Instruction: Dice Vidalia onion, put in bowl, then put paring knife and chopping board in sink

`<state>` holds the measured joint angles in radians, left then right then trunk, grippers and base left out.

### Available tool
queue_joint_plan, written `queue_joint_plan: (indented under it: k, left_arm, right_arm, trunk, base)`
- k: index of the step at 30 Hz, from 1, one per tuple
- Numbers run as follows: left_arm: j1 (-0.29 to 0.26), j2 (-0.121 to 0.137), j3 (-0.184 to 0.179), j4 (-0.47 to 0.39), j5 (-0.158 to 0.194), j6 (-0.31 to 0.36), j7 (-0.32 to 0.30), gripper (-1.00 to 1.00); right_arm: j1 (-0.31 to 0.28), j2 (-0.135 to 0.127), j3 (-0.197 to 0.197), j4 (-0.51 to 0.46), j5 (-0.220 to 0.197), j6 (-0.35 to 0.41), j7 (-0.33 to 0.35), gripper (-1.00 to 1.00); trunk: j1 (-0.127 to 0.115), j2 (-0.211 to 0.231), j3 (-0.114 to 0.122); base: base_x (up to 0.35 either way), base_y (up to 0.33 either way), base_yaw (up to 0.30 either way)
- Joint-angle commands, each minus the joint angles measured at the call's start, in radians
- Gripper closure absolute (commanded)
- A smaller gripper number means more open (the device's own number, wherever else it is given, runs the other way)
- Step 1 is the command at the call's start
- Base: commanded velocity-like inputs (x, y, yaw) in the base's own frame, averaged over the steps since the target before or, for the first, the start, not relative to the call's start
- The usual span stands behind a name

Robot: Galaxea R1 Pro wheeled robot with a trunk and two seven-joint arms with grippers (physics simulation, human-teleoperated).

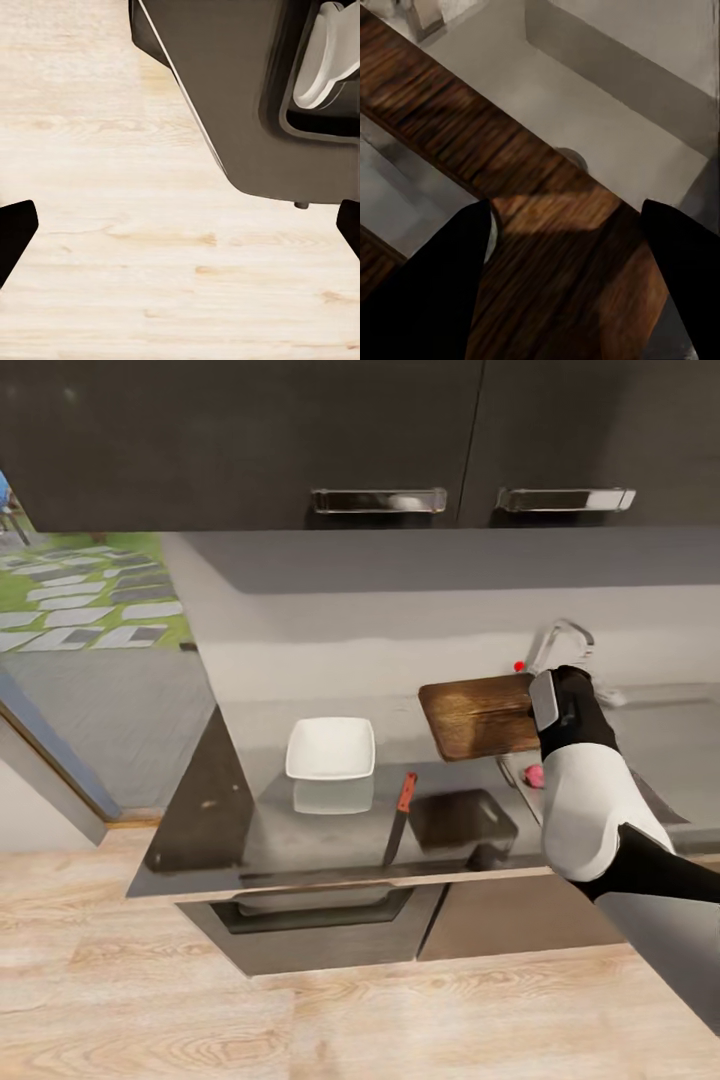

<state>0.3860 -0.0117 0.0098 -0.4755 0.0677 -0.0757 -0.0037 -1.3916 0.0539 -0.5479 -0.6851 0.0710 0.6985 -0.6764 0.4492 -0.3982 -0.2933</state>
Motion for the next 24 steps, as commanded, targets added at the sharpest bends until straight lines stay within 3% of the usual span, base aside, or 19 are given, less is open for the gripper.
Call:
queue_joint_plan:
  k: [1,3,6,9,24]
  left_arm:
    - [0.001,0.0,0.001,-0.002,0.007,-0.001,-0.001,-1.0]
    - [0.001,0.001,0.001,-0.001,0.007,-0.001,-0.001,-1.0]
    - [0.001,0.001,0.001,0.0,0.007,-0.001,-0.001,-1.0]
    - [0.001,0.001,0.001,0.0,0.007,-0.002,-0.001,-1.0]
    - [0.001,0.0,0.001,0.01,0.006,-0.004,-0.001,-1.0]
  right_arm:
    - [-0.001,0.012,-0.008,-0.001,0.009,-0.007,-0.035,1.0]
    - [-0.001,0.019,-0.021,0.0,0.009,-0.017,-0.062,1.0]
    - [-0.001,0.03,-0.092,0.005,0.01,-0.023,-0.081,1.0]
    - [-0.001,0.034,-0.116,0.019,0.01,-0.025,-0.098,1.0]
    - [0.004,0.027,-0.136,0.121,0.01,-0.114,-0.116,1.0]
  trunk:
    - [0.001,-0.002,-0.002]
    - [0.001,-0.002,-0.002]
    - [0.001,-0.002,-0.002]
    - [0.001,-0.002,-0.002]
    - [0.001,-0.002,-0.002]
  base:
    - [0.103,0.101,0.0]
    - [0.102,0.099,0.0]
    - [0.092,0.084,0.0]
    - [0.052,0.034,0.0]
    - [0.004,0.003,0.0]
